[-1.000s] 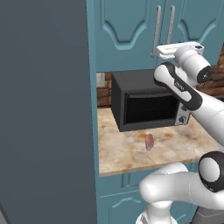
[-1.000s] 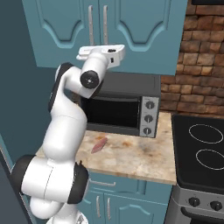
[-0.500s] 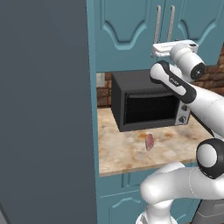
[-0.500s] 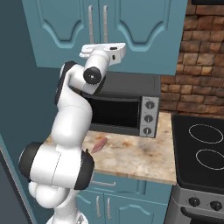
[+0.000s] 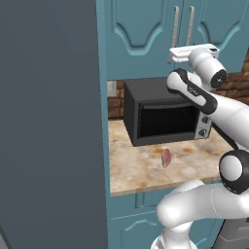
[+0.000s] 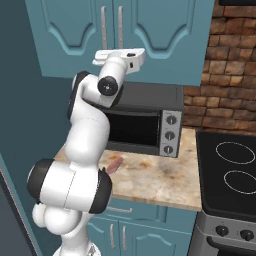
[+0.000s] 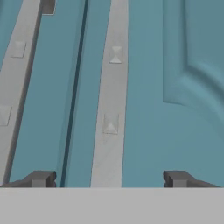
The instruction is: Retrieve the tupperware from the cabinet, then place the raw meat into the tupperware to avoid contamination.
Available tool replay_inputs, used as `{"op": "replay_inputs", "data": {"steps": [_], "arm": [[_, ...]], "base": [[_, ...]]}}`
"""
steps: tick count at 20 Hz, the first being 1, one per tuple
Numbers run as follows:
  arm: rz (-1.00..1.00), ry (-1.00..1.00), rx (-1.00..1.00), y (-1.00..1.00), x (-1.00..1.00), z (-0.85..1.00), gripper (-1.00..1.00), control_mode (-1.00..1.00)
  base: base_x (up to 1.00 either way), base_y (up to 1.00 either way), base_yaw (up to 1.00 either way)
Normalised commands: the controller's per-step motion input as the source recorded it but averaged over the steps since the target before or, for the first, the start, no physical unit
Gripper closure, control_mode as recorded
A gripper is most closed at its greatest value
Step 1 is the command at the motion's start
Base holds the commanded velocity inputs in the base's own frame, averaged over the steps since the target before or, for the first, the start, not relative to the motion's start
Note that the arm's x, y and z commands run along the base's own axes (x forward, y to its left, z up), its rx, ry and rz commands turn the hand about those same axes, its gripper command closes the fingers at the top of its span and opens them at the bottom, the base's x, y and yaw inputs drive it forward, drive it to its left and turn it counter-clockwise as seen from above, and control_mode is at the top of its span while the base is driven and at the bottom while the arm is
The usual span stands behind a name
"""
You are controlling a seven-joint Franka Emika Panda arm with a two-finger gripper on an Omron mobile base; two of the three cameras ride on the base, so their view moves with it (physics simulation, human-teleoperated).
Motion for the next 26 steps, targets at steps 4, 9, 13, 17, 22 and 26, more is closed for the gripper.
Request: {"op": "replay_inputs", "data": {"steps": [4, 9, 13, 17, 22, 26], "arm": [[0.0, 0.0, 0.0, 0.0, 0.26, 0.0, -1.0, -1.0], [0.0, 0.0, 0.0, 0.0, 0.24, 0.0, 1.0, -1.0], [0.0, 0.01, 0.0, 0.0, 0.13, 0.0, 1.0, -1.0], [0.0, 0.04, 0.0, 0.0, 0.09, 0.0, 1.0, -1.0], [0.0, 0.01, 0.0, 0.0, 0.02, 0.0, 1.0, -1.0], [0.0, 0.0, 0.0, 0.02, 0.0, 0.0, 1.0, -1.0]], "base": [[0.0, 0.0, 0.0], [0.0, 0.0, 0.0], [0.0, 0.0, 0.0], [0.0, 0.0, 0.0], [0.0, 0.0, 0.0], [0.0, 0.0, 0.0]]}}
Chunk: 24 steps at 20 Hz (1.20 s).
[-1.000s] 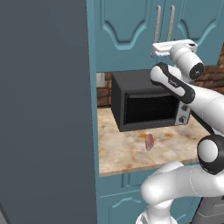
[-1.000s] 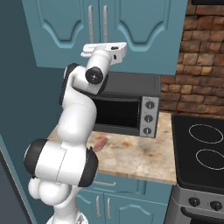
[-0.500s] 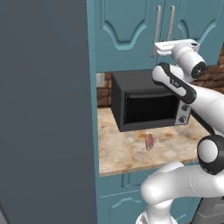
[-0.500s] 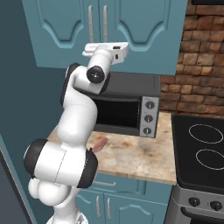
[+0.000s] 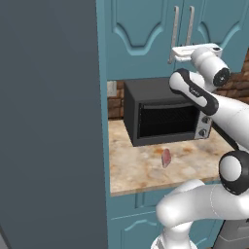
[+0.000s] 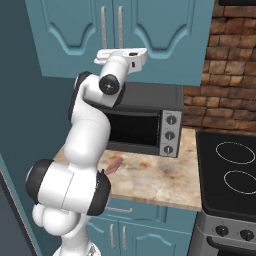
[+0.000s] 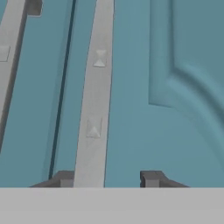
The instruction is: Retrieve the tupperware from the cabinet, then place the raw meat into the tupperware to avoid contamination.
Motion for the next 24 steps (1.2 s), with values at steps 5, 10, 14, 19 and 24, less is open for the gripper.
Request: {"op": "replay_inputs", "data": {"steps": [5, 10, 14, 19, 24], "arm": [[0.0, 0.0, -0.01, 0.34, -0.01, 0.0, 1.0, -1.0], [0.0, 0.06, -0.01, 0.33, 0.02, -0.02, 1.0, -1.0], [0.0, 0.06, 0.0, 0.01, 0.08, 0.0, 1.0, -1.0], [0.0, 0.13, 0.0, -0.11, -0.26, 0.0, 1.0, -1.0], [0.0, 0.13, 0.0, -0.19, -0.54, 0.0, 1.0, -1.0]], "base": [[0.0, 0.0, 0.0], [0.0, 0.0, 0.0], [0.0, 0.0, 0.0], [0.0, 0.0, 0.0], [0.0, 0.0, 0.0]]}}
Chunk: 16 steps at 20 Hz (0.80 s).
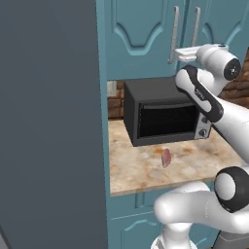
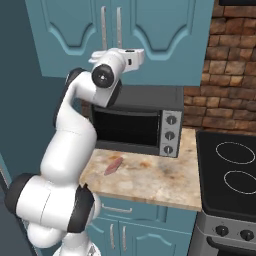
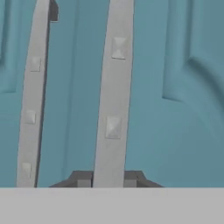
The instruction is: Retrieve the tupperware from the cabinet, then place the raw meat into the tupperware to avoid contamination.
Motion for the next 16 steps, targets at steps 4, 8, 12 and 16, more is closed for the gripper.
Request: {"op": "replay_inputs", "data": {"steps": [4, 8, 12, 16], "arm": [[0.0, 0.13, 0.0, -0.27, -0.63, 0.0, 1.0, -1.0], [0.0, 0.1, 0.0, -0.34, -0.69, 0.0, 1.0, -1.0], [0.0, 0.08, 0.0, -0.44, -0.75, -0.01, 1.0, -1.0], [0.0, 0.06, 0.0, -0.5, -0.73, -0.03, 1.0, -1.0]], "base": [[0.0, 0.0, 0.0], [0.0, 0.0, 0.0], [0.0, 0.0, 0.0], [0.0, 0.0, 0.0]]}}
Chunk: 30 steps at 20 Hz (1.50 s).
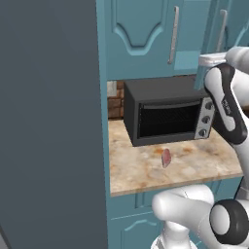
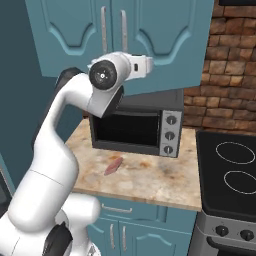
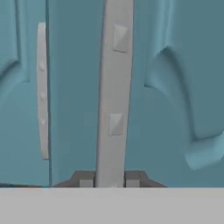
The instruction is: Retrieve the tupperware from the cabinet, then place the raw meat into the tupperware to avoid contamination.
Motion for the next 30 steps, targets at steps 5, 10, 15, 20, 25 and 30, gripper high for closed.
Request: {"op": "replay_inputs", "data": {"steps": [5, 10, 15, 20, 25, 30], "arm": [[0.0, 0.02, 0.0, -0.52, -0.6, -0.05, 1.0, -1.0], [0.0, 0.0, 0.0, -0.49, -0.51, -0.05, 1.0, -1.0], [0.0, 0.0, 0.0, -0.11, -0.16, -0.01, -1.0, -1.0], [0.0, 0.0, 0.0, 0.0, 0.0, 0.0, -1.0, -1.0], [-0.01, -0.12, 0.0, -0.13, -0.36, 0.05, -1.0, -1.0], [-0.02, -0.2, -0.01, -0.01, -0.51, 0.18, -1.0, -1.0]], "base": [[0.0, 0.0, 0.0], [0.0, 0.0, 0.0], [0.0, 0.0, 0.0], [0.0, 0.0, 0.0], [0.0, 0.0, 0.0], [0.0, 0.0, 0.0]]}}
